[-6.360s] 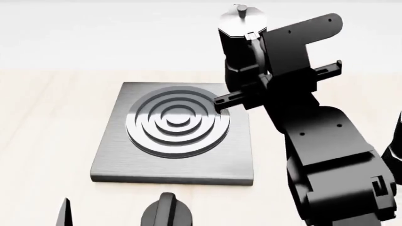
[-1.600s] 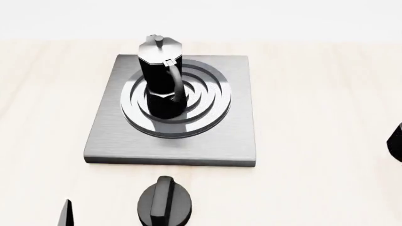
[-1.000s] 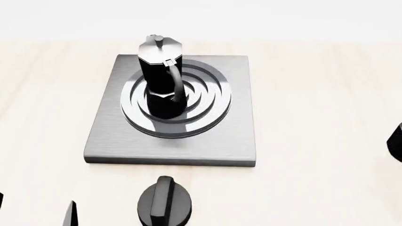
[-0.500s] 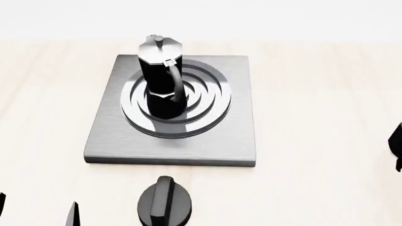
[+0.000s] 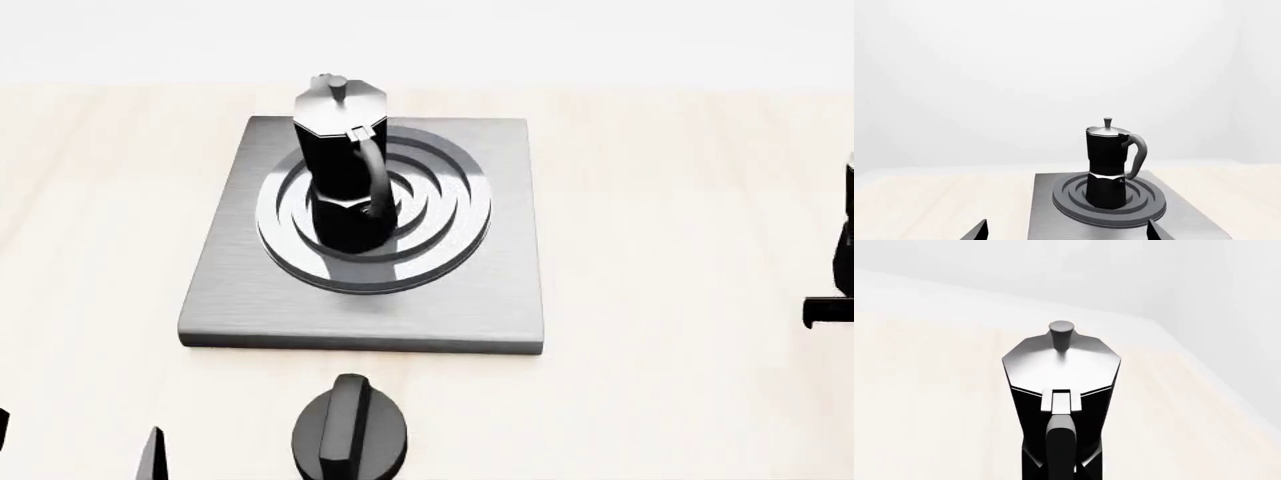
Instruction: Put both moka pots on the stove.
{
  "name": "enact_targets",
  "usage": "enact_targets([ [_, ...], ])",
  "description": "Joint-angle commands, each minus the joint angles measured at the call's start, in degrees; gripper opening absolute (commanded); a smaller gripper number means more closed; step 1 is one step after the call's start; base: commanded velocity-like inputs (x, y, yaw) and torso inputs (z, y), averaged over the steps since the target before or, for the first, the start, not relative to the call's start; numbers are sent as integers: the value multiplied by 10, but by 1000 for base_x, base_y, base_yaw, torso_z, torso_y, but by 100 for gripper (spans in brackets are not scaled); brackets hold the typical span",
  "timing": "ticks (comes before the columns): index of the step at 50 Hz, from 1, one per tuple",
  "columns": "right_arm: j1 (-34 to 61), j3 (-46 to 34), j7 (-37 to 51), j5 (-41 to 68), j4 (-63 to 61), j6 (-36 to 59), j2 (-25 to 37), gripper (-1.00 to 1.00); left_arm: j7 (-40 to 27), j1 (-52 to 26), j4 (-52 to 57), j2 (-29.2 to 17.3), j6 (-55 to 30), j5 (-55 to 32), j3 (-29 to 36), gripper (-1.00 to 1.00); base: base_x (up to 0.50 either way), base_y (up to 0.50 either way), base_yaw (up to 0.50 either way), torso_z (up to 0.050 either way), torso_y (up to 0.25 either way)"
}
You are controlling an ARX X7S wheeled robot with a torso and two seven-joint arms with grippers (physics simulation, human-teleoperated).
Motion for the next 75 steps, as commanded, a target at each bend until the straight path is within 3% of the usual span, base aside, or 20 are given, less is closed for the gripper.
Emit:
enact_targets([
  [1,44,7,80,-47,-96,-44,29,-100,-1,-2,0,-1,0,-2,0,100,0,0,0,0,0],
  [13,78,0,114,-67,-181,-32,42,-100,-2,-2,-4,-3,3,-5,0,100,0,0,0,0,0],
  [31,90,13,-4,-55,-111,-39,-48,-100,-5,1,-5,-8,10,-3,-1,100,0,0,0,0,0],
  [54,106,39,-116,-13,-201,-25,-20,-100,-7,-1,-10,-9,15,-5,1,100,0,0,0,0,1],
  [65,119,41,-144,-6,-174,-4,-50,-100,-8,-1,-7,-10,13,-5,3,100,0,0,0,0,1],
  [75,131,46,-180,-3,-93,2,-114,-100,-9,-2,-8,-12,15,-10,1,100,0,0,0,0,1],
])
